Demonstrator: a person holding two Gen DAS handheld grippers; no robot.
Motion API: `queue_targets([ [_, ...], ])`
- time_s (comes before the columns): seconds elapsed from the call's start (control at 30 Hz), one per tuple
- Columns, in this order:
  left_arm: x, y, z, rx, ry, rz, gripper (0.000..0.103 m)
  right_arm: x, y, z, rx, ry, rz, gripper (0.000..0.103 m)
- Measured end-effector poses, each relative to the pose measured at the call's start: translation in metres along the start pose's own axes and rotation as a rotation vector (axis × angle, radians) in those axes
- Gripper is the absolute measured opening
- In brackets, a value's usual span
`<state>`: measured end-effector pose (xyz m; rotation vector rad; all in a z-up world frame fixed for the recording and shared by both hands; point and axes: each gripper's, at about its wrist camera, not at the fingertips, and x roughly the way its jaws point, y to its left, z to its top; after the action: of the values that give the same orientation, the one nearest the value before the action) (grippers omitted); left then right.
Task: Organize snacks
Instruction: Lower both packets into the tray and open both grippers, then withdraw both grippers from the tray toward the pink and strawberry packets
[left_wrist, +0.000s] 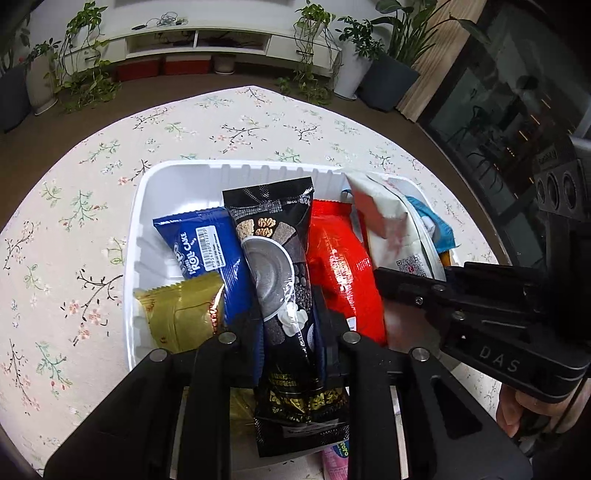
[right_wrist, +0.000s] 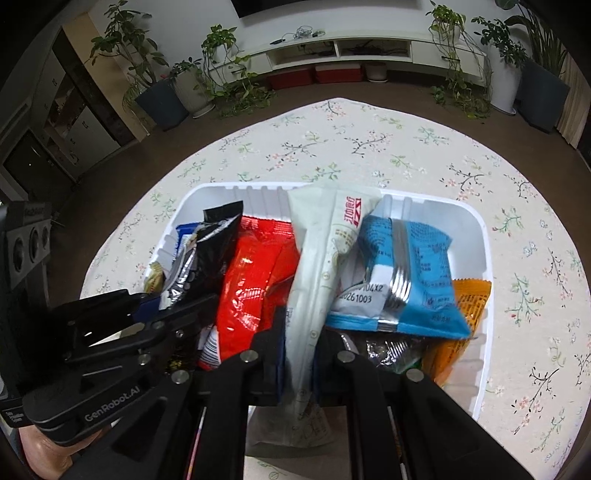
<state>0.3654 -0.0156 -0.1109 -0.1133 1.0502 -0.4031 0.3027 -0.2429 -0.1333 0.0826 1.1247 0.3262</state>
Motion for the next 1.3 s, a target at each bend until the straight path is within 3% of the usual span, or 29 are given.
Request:
queue_targets([
  [0.4,0.001,0.005,-0.008,0.001,-0.020,-0.010,0.022,0.004,0.001,-0.004,-0.013,-0.009,-0.012,0.013],
  [0.67,-0.008,0.006,-0.011,-0.007,-0.034,-0.002,0.029,-0.010,0.005,-0.004,-0.026,-0.045,-0.023,0.033],
  [0.83,-0.025,0.001,-0.013,0.007,-0.071,0.003,0.056,-0.021,0.006,-0.008,-0.028,-0.067,-0.027,0.037],
  [1.07,-0.056,-0.007,-0.019,0.009,-0.121,0.006,0.077,-0.051,0.009,-0.014,-0.019,-0.137,-0.008,0.045],
  [1.13,-0.065,-0.008,-0.023,0.005,-0.134,0.002,0.089,-0.063,0.011,-0.016,-0.012,-0.160,0.004,0.047],
  [1.2,-0.077,-0.008,-0.028,0.000,-0.158,-0.002,0.100,-0.077,0.012,-0.021,-0.003,-0.189,0.011,0.053],
  [1.3,-0.096,-0.009,-0.036,-0.004,-0.194,-0.003,0.103,-0.100,0.010,-0.032,0.034,-0.242,0.041,0.068],
])
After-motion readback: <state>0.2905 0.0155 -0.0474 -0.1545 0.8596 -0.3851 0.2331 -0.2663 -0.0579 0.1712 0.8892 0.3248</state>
